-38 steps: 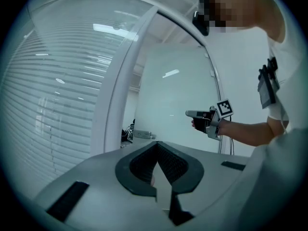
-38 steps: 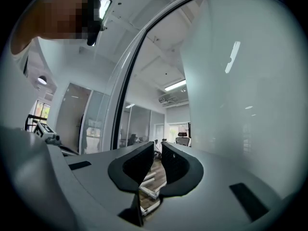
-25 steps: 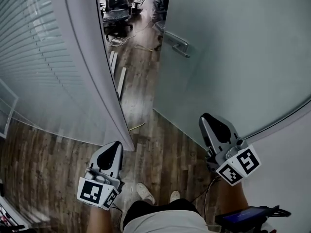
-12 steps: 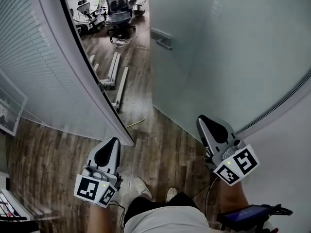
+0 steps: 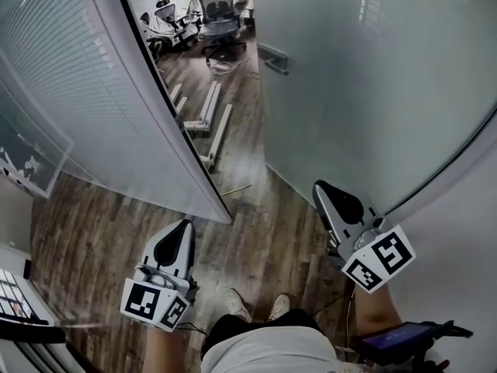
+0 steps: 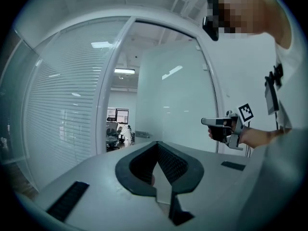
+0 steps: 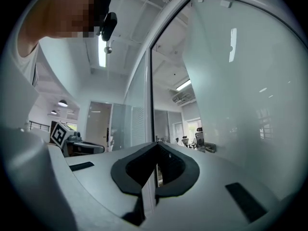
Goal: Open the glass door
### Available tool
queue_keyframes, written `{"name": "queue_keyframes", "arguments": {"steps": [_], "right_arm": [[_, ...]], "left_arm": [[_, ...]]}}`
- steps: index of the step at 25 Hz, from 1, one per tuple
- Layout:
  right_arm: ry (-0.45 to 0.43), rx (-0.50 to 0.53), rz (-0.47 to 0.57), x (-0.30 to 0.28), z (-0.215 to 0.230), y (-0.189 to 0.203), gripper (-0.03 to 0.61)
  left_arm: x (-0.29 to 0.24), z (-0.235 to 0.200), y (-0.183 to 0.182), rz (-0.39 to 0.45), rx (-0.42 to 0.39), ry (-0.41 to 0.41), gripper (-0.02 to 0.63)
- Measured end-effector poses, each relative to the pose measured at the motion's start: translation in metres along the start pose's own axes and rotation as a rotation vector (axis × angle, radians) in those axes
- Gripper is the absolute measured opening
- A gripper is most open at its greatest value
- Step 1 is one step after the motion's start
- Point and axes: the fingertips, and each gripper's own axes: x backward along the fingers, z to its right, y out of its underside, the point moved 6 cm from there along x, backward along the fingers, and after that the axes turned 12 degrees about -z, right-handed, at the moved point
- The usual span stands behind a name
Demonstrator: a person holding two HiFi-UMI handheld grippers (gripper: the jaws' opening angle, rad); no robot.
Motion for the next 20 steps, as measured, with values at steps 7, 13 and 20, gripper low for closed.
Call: {"name": "queue_keyframes", "arguments": {"steps": [7,13,20], "right_arm": [[-0.019,0.011,-0.004,0.003,-0.022,0.003,0.002],[-0.021,0.046,-0.015,-0.014,-0.058,0.016,0.002],[0.000,0.087,-0.032,-0.025,-0.077,-0.007,0.002]], "left_arm": [[0.026,-0.003,0.001,0.025,-0.005,-0.029,0.002],[0.048,-0.027,0.029,0.050,0.012,-0.035,0.001],[0.060,-0.047,0.015,0.097,0.024,-0.025,0.002]]}}
